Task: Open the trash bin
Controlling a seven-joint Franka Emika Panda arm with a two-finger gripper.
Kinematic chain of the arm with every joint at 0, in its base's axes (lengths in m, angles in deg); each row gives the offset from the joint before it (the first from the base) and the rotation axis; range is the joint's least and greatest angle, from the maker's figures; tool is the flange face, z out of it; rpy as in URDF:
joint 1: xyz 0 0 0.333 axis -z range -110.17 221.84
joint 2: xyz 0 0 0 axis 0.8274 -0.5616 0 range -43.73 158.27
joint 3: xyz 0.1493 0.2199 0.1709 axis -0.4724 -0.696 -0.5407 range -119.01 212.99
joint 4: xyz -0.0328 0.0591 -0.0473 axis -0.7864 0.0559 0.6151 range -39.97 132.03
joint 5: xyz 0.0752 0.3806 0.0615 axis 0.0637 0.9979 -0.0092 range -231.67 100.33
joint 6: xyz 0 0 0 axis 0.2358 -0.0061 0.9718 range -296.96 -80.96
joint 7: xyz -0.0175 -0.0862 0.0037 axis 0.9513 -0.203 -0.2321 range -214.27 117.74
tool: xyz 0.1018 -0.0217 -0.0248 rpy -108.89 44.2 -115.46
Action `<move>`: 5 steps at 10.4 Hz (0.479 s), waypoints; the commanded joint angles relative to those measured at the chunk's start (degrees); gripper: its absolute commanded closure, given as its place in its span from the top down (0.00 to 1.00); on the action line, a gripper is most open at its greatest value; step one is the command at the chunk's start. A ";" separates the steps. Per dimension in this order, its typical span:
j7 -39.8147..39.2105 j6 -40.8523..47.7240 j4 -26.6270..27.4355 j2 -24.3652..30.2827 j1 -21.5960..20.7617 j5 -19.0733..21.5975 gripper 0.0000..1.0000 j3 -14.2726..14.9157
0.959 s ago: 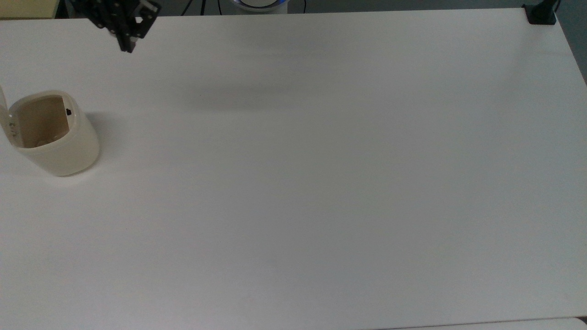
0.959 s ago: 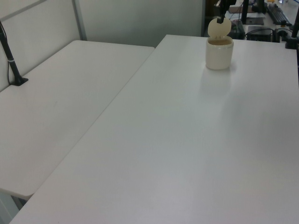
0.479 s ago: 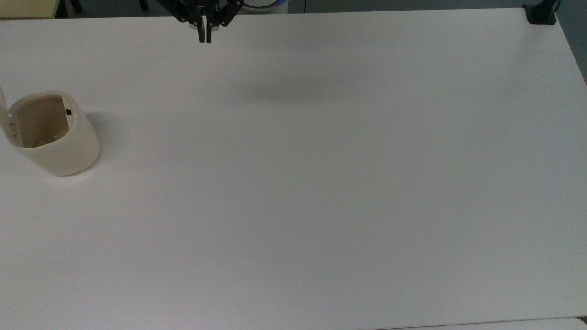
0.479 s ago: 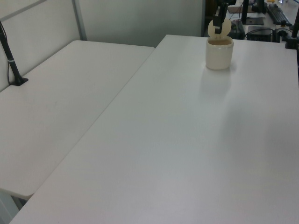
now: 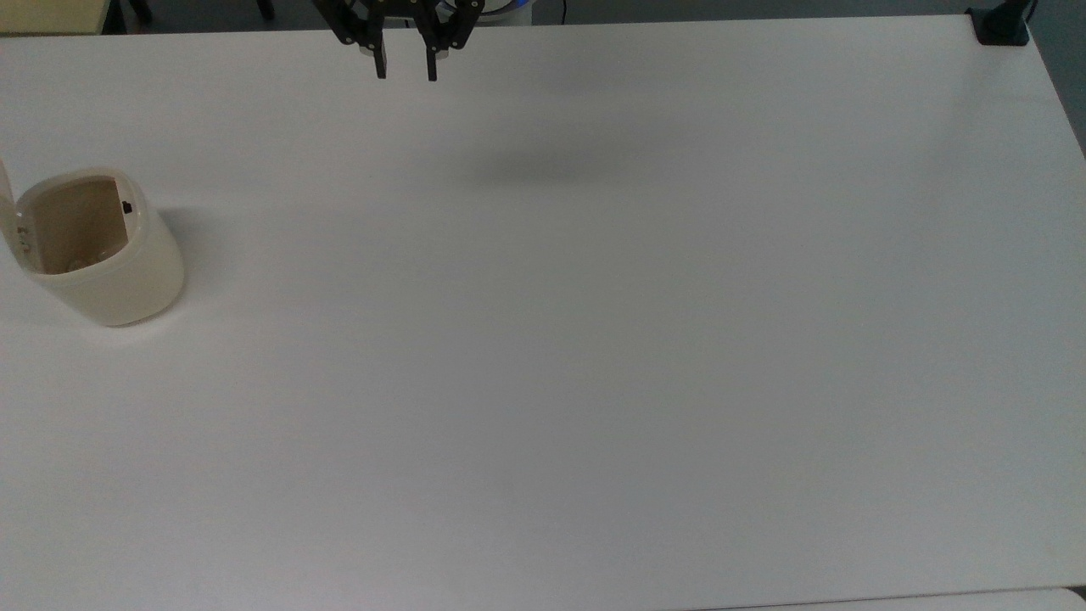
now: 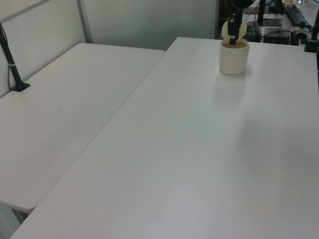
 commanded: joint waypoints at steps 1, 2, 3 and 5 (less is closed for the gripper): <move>1.49 1.25 1.45 1.65 -0.48 0.49 1.00 0.49; 2.12 1.16 1.45 1.91 -0.13 0.41 1.00 0.49; 2.12 0.98 1.37 1.92 -0.04 0.40 1.00 0.58; 2.21 1.24 1.28 1.92 -0.04 0.49 1.00 0.58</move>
